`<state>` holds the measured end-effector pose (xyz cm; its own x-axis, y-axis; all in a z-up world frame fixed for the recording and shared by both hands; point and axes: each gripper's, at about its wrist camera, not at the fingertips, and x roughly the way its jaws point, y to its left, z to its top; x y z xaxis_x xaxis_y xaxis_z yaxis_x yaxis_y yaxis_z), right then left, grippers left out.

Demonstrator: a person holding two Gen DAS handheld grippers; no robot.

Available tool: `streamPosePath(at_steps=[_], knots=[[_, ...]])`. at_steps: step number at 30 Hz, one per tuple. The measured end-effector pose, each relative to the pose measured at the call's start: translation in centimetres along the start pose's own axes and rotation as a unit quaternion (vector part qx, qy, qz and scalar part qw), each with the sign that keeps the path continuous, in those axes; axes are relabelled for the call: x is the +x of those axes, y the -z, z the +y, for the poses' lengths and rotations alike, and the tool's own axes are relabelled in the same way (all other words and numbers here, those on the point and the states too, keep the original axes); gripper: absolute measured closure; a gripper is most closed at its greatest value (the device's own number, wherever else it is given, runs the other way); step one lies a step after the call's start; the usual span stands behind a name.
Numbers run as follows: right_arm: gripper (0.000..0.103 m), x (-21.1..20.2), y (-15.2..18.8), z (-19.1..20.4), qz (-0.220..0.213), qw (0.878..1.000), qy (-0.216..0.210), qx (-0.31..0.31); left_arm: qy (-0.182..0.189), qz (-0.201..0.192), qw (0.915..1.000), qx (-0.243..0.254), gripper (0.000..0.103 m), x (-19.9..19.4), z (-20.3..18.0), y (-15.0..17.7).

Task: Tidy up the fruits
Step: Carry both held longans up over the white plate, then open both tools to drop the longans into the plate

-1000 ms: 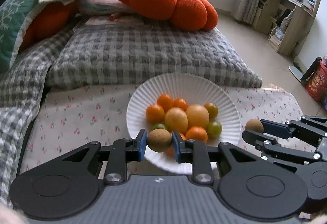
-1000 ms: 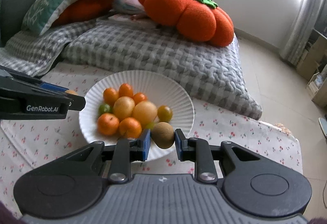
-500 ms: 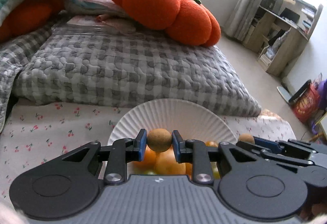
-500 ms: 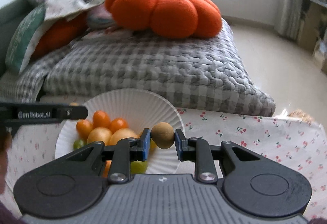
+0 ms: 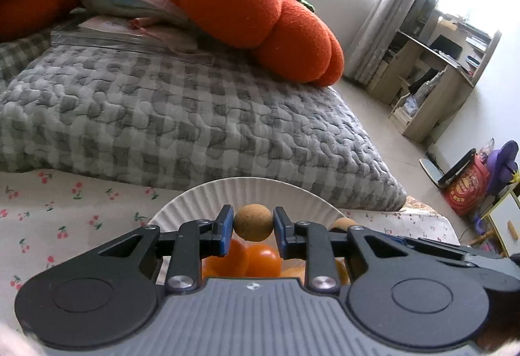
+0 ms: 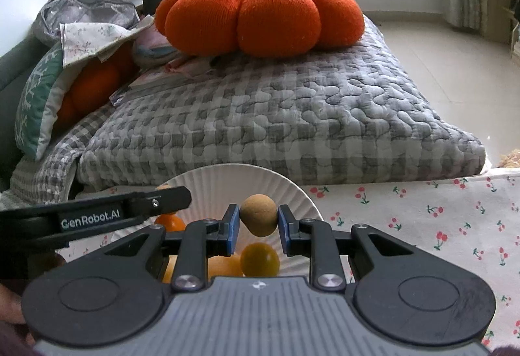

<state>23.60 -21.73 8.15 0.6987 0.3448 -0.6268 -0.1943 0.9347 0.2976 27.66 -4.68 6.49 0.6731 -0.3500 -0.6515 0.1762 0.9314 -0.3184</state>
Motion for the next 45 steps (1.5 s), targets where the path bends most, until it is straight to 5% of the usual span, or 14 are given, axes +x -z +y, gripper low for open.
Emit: streamPosePath(at_steps=[17, 29, 38, 45], knots=[[0.077, 0.3, 0.6, -0.1, 0.009, 1.0, -0.017, 0.02, 0.005, 0.003, 0.9997, 0.024, 0.082, 0.4, -0.4, 0.7], [0.073, -1.1, 0.7, 0.9, -0.009, 1.0, 0.005, -0.027, 0.001, -0.01, 0.9993, 0.036, 0.079, -1.3, -1.2, 0.3], [0.068, -1.0, 1.2, 1.8, -0.001, 0.998, 0.019, -0.058, -0.035, 0.001, 0.9974, 0.062, 0.069, -1.5, -1.7, 0.7], [0.022, -1.7, 1.7, 2.8, 0.0, 0.994, 0.025, -0.103, -0.076, 0.008, 0.9947, 0.069, 0.031, -2.3, -1.1, 0.9]])
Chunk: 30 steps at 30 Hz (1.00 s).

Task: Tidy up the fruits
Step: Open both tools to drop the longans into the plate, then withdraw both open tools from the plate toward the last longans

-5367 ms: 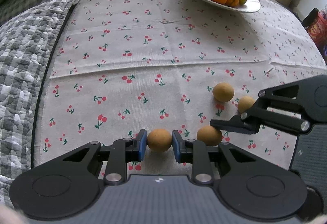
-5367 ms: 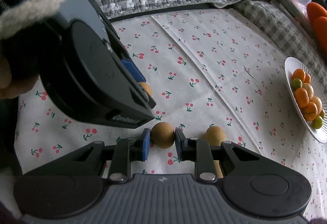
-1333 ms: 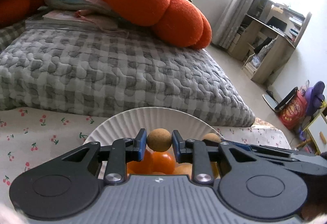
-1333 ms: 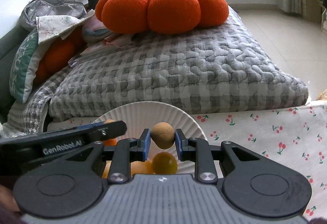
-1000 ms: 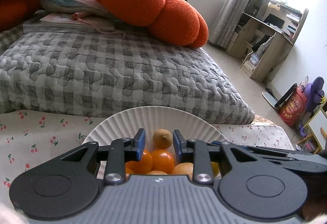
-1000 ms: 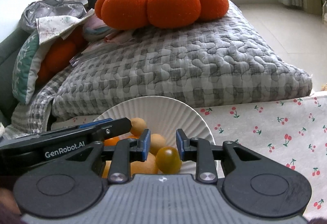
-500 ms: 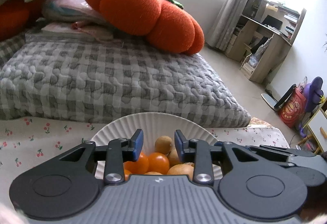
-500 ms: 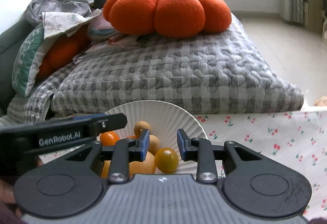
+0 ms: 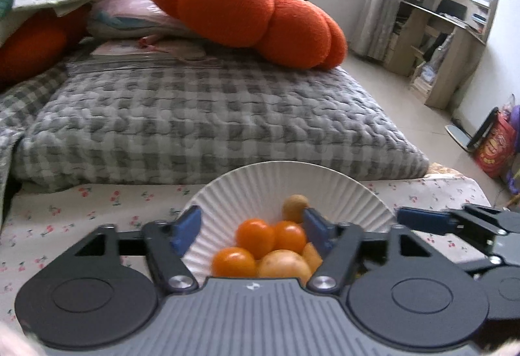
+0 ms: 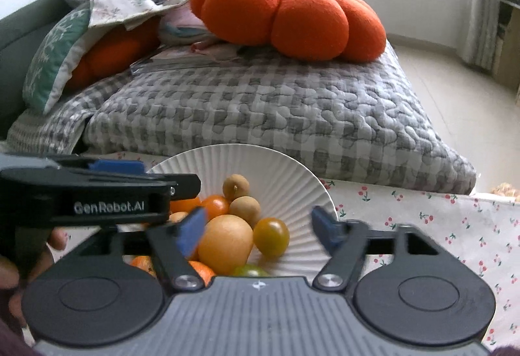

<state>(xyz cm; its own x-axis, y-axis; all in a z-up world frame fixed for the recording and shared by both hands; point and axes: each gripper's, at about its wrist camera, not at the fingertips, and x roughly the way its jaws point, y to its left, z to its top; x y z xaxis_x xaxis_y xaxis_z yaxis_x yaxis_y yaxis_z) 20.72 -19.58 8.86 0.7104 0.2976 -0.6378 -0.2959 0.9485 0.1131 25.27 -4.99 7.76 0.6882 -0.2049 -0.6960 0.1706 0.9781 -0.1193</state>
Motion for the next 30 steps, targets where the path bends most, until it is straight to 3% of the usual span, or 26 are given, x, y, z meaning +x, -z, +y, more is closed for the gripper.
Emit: streamPosePath(at_steps=[2, 10, 20, 26, 30], knots=[[0.011, -0.2, 0.1, 0.0, 0.002, 1.0, 0.0, -0.002, -0.008, 0.001, 0.9999, -0.011, 0.02, -0.3, 0.5, 0.0], [0.002, -0.8, 0.4, -0.1, 0.01, 1.0, 0.003, 0.028, 0.001, 0.02, 0.9977, -0.065, 0.008, -1.6, 1.5, -0.5], [0.0, -4.4, 0.5, 0.9, 0.013, 0.999, -0.004, 0.036, -0.012, 0.025, 0.9988, -0.042, 0.007, -5.7, 1.1, 0.1], [0.0, -5.4, 0.7, 1.8, 0.012, 0.999, 0.01, 0.037, -0.044, 0.022, 0.9988, -0.002, 0.007, -8.0, -0.1, 1.0], [0.0, -5.3, 0.7, 3.1, 0.021, 0.999, 0.022, 0.023, -0.063, 0.017, 0.9978, -0.003, 0.007, -9.3, 0.2, 1.7]])
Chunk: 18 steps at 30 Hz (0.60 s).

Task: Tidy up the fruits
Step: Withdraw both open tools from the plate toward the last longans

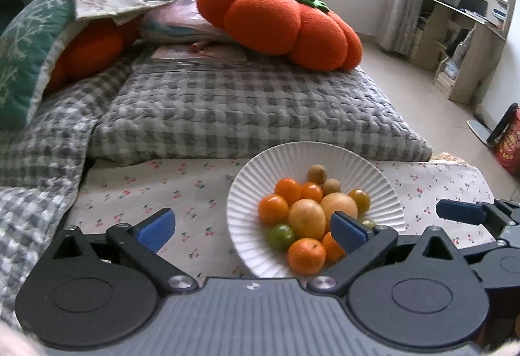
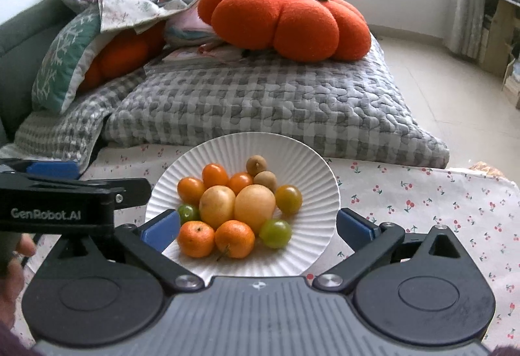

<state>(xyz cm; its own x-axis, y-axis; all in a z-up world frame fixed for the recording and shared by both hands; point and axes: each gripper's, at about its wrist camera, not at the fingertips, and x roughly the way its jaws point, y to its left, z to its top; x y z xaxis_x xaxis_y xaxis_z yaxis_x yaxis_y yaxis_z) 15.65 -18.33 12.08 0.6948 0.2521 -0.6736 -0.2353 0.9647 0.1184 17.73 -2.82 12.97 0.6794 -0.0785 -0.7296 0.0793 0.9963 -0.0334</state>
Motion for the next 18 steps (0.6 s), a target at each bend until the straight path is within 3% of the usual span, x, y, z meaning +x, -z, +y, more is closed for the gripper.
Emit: streamPosePath(at_steps=[4, 7, 11, 18], knots=[[0.001, -0.8, 0.4, 1.7, 0.016, 1.0, 0.019, -0.01, -0.009, -0.003, 0.9999, -0.004, 0.007, -0.9, 1.7, 1.2], [0.001, -1.9, 1.2, 2.9, 0.022, 0.999, 0.021, -0.017, -0.02, 0.018, 0.9994, -0.022, 0.007, -0.8, 3.2, 2.1], [0.001, -3.8, 2.3, 3.9, 0.018, 0.999, 0.016, -0.042, 0.008, 0.024, 0.9974, -0.068, 0.007, -2.1, 4.7, 3.0], [0.001, -6.3, 3.0, 3.9, 0.011, 0.999, 0.013, -0.032, 0.036, 0.019, 0.9991, -0.015, 0.007, -5.9, 2.7, 4.3]])
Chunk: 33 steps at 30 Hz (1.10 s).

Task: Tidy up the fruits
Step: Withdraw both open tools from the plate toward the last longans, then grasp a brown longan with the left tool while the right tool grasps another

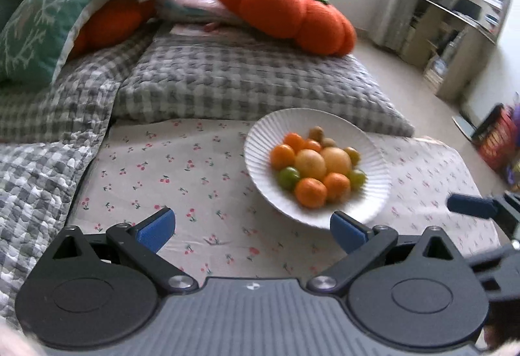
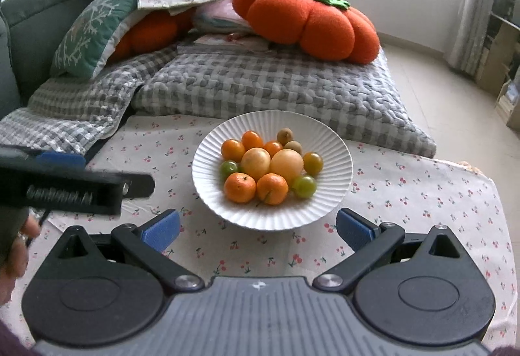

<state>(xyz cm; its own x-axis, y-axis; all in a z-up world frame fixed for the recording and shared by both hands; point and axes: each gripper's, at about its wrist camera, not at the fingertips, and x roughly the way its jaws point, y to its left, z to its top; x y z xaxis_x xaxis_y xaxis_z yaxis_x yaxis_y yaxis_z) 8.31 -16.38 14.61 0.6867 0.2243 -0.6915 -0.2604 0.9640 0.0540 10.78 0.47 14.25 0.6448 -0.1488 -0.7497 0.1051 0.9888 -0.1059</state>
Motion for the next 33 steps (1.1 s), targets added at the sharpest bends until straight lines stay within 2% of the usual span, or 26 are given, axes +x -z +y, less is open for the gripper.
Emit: streamPosePath(at_steps=[8, 19, 22, 27, 33], knots=[[0.001, -3.1, 1.8, 1.4, 0.003, 1.0, -0.014, -0.015, 0.009, 0.0, 1.0, -0.004, 0.007, -3.0, 0.0, 2.0], [0.001, -4.2, 4.1, 4.4, 0.003, 0.995, -0.023, -0.094, 0.007, 0.01, 0.9999, -0.001, 0.007, -4.8, 1.4, 3.7], [0.001, -3.9, 4.9, 5.0, 0.011, 0.993, -0.028, -0.115, -0.001, 0.012, 0.9999, 0.003, 0.007, -4.6, 1.7, 4.0], [0.001, -3.4, 6.3, 5.8, 0.024, 0.987, -0.029, -0.155, -0.017, 0.044, 0.9985, 0.028, 0.007, -3.3, 1.6, 4.9], [0.001, -2.9, 7.5, 6.0, 0.047, 0.984, -0.048, -0.167, -0.018, 0.069, 0.9952, 0.067, 0.007, -2.4, 0.8, 5.9]])
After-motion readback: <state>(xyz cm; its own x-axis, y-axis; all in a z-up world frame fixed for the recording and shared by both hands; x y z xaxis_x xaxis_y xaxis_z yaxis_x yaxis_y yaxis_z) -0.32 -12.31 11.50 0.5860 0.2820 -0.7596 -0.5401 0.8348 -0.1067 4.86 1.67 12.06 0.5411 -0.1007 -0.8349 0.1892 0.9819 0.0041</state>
